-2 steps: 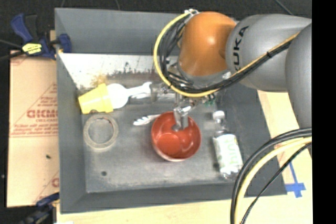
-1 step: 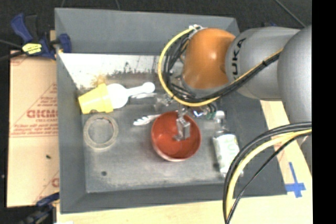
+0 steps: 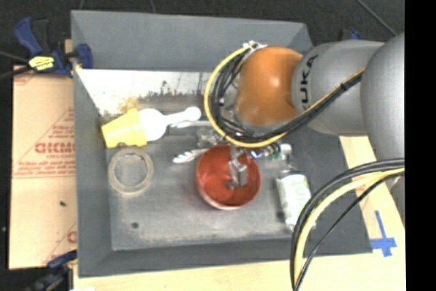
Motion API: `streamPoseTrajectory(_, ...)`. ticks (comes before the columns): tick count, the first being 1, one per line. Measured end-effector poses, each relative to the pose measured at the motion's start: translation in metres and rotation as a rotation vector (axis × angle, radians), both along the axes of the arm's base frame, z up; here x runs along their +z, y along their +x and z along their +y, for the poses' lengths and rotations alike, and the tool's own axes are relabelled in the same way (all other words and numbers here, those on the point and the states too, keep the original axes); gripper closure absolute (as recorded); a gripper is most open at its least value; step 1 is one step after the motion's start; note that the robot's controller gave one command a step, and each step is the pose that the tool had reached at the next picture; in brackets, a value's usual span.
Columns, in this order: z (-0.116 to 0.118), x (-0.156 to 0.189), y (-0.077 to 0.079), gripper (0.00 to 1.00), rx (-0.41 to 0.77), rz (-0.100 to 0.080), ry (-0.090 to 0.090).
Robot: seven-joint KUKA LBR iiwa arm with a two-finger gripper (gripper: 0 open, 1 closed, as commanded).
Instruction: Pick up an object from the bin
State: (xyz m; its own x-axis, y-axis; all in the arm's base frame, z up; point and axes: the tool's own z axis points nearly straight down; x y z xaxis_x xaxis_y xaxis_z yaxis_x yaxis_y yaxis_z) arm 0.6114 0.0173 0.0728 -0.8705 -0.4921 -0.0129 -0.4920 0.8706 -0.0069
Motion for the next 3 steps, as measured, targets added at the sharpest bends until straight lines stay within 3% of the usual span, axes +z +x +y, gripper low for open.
streamPoseTrajectory(1,-0.0093,0.0013,-0.0015,1.00,-0.031,0.003,0.005)
streamPoseTrajectory(3,-0.0095,0.0081,-0.0017,1.00,-0.032,0.004,0.005)
